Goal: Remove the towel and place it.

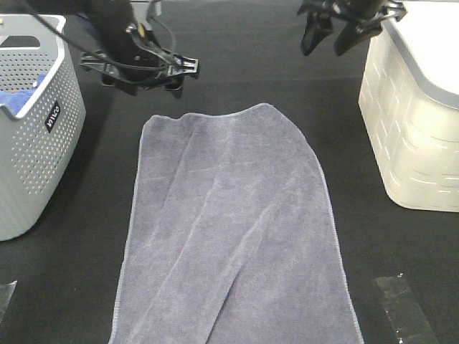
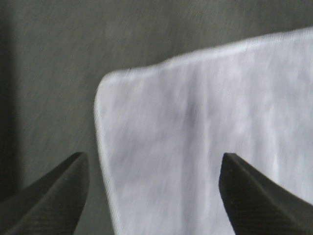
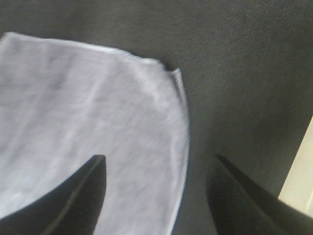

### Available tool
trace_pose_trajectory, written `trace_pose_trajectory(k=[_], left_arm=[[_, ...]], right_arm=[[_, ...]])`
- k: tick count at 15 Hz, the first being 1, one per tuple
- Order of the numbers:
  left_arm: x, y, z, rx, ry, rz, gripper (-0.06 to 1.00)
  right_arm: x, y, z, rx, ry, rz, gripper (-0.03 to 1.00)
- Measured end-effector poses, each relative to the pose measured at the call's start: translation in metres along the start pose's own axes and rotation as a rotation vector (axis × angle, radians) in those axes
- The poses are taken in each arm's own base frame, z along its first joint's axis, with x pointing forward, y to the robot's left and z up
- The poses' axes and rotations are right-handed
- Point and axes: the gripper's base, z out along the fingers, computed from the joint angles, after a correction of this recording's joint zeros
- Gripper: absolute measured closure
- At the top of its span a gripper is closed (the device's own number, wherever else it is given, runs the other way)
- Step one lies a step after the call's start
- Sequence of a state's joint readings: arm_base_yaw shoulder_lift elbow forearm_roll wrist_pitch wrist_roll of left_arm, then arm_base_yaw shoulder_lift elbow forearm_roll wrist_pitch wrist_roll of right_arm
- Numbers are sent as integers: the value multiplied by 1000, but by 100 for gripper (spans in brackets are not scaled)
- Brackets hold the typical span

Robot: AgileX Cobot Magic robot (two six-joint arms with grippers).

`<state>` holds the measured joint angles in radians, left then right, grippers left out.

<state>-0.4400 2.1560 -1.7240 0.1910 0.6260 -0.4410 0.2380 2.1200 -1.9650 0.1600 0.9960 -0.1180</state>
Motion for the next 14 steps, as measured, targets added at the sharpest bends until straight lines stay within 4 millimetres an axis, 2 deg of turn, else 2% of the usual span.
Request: trace_pose_trajectory(k=[3,7,9,12,14], left_arm=[[-12,-7,30,6,-21,-5,24],[-31,-12,53,18,-81,-13,24],[-34,2,65,-6,-66,-42,24],[-32,49,78,-75,22,-135,24],[-30,61,83,-81,43,-171,24]], right_arm=[[-10,-9,47,22,17,-6,40],[-17,-17,97,29,-15,2,41],[-16,-17,106,12,-8,15,41],[-15,-16,107,-1,-5,23,41],[-15,-16,109,-2,-2,24,41]])
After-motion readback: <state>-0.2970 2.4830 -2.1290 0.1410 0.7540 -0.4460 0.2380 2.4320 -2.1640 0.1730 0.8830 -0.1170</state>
